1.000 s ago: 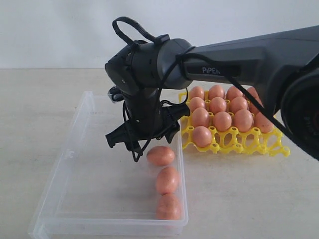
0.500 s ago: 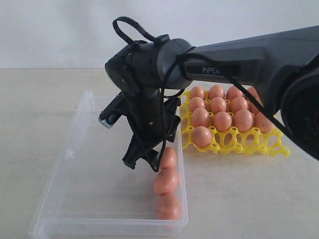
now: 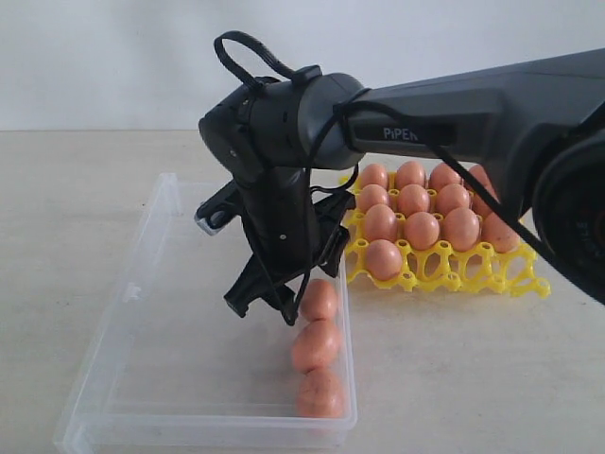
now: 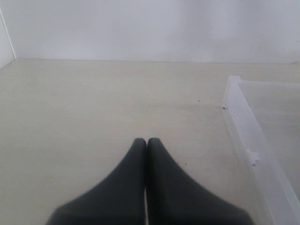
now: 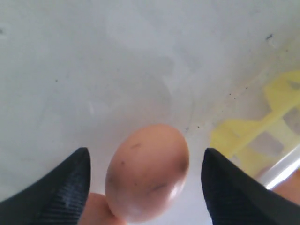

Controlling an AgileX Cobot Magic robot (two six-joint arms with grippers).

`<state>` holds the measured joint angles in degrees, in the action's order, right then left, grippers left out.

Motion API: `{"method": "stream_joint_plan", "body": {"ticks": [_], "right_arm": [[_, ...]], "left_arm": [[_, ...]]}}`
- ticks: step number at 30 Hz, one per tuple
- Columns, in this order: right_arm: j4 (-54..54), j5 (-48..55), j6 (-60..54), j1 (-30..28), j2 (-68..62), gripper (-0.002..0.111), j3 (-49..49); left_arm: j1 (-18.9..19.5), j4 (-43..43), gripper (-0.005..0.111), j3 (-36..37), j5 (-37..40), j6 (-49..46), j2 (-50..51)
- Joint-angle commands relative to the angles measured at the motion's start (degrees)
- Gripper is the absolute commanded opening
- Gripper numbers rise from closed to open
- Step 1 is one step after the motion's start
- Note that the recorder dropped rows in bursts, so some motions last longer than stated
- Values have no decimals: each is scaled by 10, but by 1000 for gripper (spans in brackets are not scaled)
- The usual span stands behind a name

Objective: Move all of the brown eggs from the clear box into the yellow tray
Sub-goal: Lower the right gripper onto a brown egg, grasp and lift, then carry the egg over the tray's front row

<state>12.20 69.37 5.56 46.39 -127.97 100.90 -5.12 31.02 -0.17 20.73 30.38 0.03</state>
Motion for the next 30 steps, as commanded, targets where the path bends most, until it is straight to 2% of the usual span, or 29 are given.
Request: {"method": "stream_joint_plan", "body": {"ticks": [1, 9, 11, 13, 16, 22, 25, 28, 30], "right_arm": [[-4, 6, 82, -1, -7, 64, 1], [-37, -6, 94, -1, -41, 64, 1], [-37, -24, 94, -1, -46, 59, 1], [-37, -51, 101, -1, -47, 40, 1], [-29, -89, 106, -1, -47, 0, 1], [26, -111, 59, 0, -28, 1, 25], [40, -154, 53, 0, 14, 1, 27], [39, -255, 61, 0, 54, 1, 18], [34, -360, 89, 0, 78, 1, -11]], "left_arm": [[-1, 2, -4, 2, -2, 0, 0], [-1, 2, -4, 2, -2, 0, 0], [-1, 2, -4, 2, -2, 0, 0], [-1, 2, -4, 2, -2, 0, 0], [-1, 2, -4, 2, -2, 0, 0], [-1, 2, -4, 2, -2, 0, 0], [-1, 2, -4, 2, -2, 0, 0], [-1, 2, -4, 2, -2, 0, 0], [-1, 2, -4, 2, -2, 0, 0]]}}
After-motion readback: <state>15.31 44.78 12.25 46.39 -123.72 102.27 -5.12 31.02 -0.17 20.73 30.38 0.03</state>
